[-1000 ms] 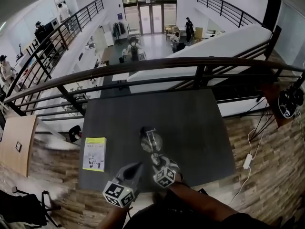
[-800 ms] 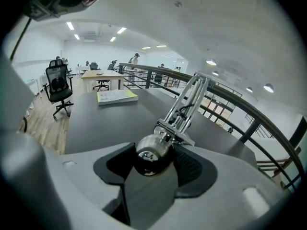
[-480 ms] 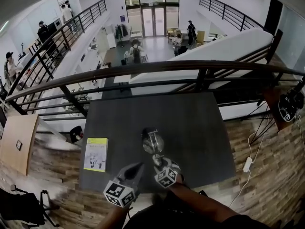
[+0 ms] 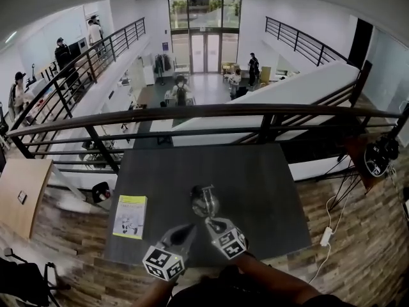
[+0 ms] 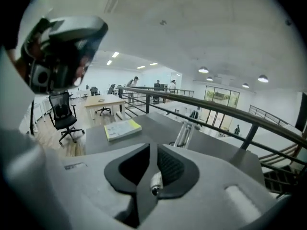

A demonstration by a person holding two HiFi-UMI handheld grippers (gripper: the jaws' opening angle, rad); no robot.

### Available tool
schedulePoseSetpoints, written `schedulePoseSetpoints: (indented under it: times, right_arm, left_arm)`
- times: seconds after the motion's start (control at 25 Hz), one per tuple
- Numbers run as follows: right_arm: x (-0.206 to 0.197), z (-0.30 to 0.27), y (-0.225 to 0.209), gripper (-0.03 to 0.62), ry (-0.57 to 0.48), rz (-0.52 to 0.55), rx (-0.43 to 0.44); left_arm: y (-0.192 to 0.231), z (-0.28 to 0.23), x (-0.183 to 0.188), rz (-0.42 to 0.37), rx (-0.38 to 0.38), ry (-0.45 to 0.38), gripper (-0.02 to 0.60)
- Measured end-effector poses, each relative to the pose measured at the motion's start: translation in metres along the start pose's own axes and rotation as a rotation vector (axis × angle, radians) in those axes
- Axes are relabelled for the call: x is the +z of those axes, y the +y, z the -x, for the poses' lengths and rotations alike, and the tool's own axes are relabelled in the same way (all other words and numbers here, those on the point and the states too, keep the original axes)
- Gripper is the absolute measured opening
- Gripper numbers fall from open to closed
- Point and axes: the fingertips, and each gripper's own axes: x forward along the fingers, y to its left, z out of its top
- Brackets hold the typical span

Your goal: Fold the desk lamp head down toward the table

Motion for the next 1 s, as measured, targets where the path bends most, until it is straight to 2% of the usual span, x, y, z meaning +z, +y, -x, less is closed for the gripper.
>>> schedulePoseSetpoints:
  times: [0.08,0.4,0.6,0.8,1.0]
  right_arm:
    - [0.03,0.02,0.008,0.003,-0.071,0.002,0.032]
    - [0.092,0.083,0.031,0.003,-0.247,-0.07,0.089]
    - [0.087,0.1,0.03,0.003,-0.268,-0.075,0.107]
    - [0.081,0.125,0.021,0.003,-0.3,-0.107,0.124]
    - [0.071,0.157,0.017,0.003,-0.325,-0.113,0.158]
  left_arm:
    - [-0.006,0.0,0.007,-0.008,-0.01,-0.019,0.002]
    - [-0.028,0.008,0.004,-0.006,-0.043,-0.052,0.002]
    - [-0.044,0.005,0.008,-0.014,-0.048,-0.089,0.002]
    - [-0.067,0.0,0.008,-0.03,-0.035,-0.092,0.002]
    - [-0.094,-0.007,0.001,0.01,0.001,-0.102,0.002]
